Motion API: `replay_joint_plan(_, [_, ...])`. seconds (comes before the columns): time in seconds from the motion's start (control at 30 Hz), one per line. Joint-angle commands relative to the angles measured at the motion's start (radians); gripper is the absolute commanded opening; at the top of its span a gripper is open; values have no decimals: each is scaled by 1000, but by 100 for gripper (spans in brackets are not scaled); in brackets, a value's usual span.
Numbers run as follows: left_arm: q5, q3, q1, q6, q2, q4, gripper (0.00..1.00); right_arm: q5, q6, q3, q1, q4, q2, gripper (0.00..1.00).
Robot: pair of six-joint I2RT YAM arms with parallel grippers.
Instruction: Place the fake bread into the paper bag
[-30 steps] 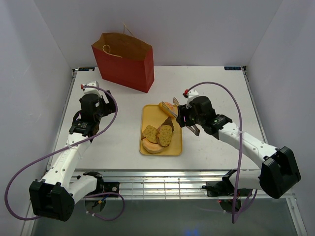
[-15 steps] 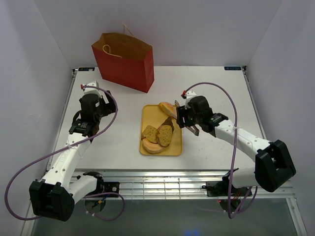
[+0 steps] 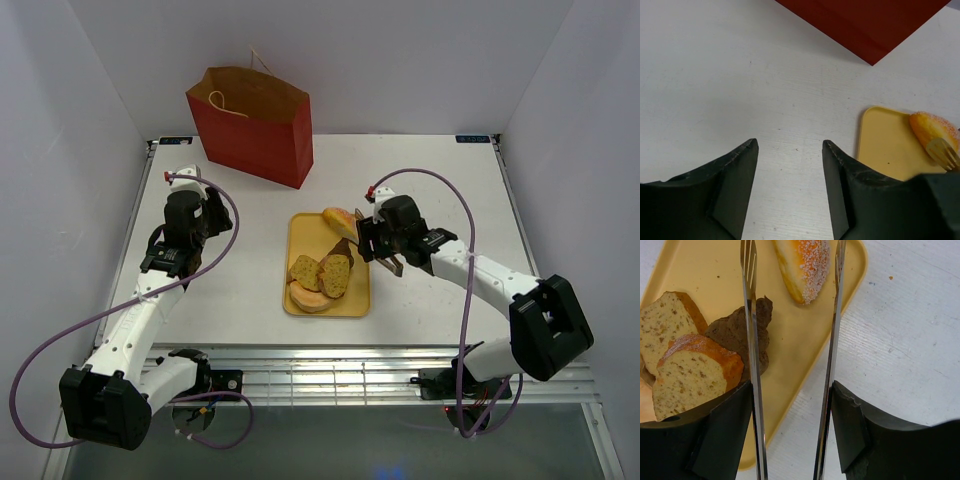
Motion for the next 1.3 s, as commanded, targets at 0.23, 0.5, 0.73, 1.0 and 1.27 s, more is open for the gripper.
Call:
replay_joint_plan(0.23, [0,15,-4,4,-20,3,98,2,-11,60,-4,34,23,67])
replay_joint_plan(0.5, [8,15,-4,6,-23,3,98,-3,-10,70,-4,37,47,54])
replay_joint_plan(0.73, [16,3,-4,15,-40,20,98,-18,-10,99,-4,34,25,33])
replay_joint_plan(1.0, [23,3,-3,17,-37,23,98,-21,-4,148,-4,20,-41,28])
replay_joint_plan(1.27, [28,2,-4,18,-37,23,98,-32,7,254,-4,2,-104,28])
